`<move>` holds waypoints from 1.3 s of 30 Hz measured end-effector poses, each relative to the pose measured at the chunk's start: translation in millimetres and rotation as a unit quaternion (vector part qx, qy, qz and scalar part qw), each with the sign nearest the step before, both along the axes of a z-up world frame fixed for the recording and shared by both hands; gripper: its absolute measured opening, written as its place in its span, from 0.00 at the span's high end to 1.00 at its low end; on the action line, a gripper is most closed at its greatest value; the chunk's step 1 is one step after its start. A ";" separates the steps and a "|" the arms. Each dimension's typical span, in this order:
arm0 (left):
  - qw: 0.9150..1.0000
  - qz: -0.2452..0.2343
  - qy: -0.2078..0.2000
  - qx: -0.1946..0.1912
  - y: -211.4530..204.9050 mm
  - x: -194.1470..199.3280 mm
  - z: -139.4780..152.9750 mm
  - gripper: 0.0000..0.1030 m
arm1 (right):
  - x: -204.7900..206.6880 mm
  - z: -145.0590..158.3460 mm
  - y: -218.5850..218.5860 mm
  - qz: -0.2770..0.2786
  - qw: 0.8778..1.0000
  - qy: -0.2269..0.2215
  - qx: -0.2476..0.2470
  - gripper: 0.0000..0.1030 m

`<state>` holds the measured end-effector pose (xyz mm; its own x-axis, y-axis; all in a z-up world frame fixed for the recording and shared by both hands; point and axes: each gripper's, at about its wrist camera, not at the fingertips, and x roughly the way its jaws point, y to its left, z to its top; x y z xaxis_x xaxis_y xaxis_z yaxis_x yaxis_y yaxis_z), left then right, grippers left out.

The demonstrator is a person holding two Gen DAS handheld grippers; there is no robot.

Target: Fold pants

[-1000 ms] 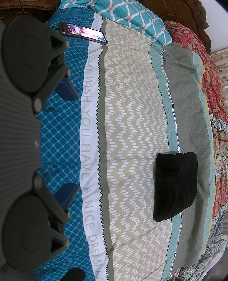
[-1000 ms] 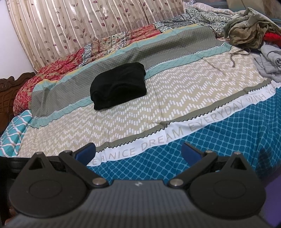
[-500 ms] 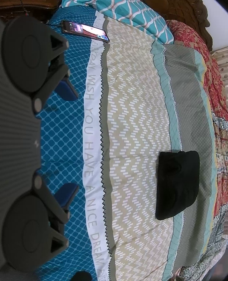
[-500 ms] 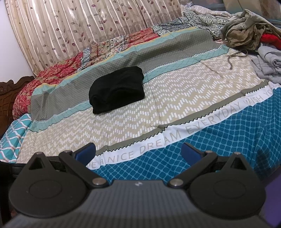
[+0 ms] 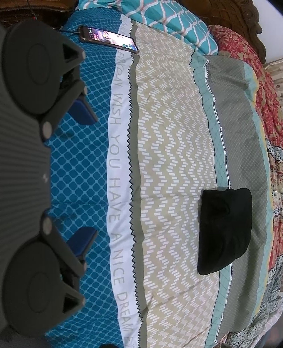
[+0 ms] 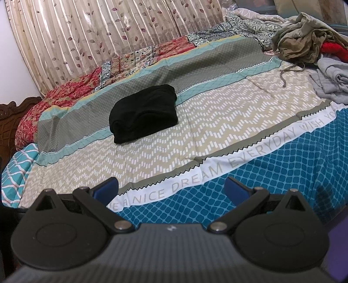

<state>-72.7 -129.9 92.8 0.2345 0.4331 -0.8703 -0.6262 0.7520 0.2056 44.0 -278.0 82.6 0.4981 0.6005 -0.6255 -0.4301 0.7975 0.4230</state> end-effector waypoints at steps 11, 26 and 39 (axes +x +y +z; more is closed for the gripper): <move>1.000 0.001 0.005 -0.003 0.9 0.7 -2.5 0.00 | -1.0 -0.1 1.0 -0.001 1.000 0.002 -0.001 0.00; 1.000 0.006 0.017 -0.002 4.2 0.4 -9.3 0.00 | 0.2 -0.8 1.1 -0.002 1.000 0.003 0.000 0.00; 1.000 0.005 0.027 -0.004 3.2 -0.3 -13.8 0.00 | -0.3 -3.3 0.5 -0.004 1.000 0.010 0.000 0.00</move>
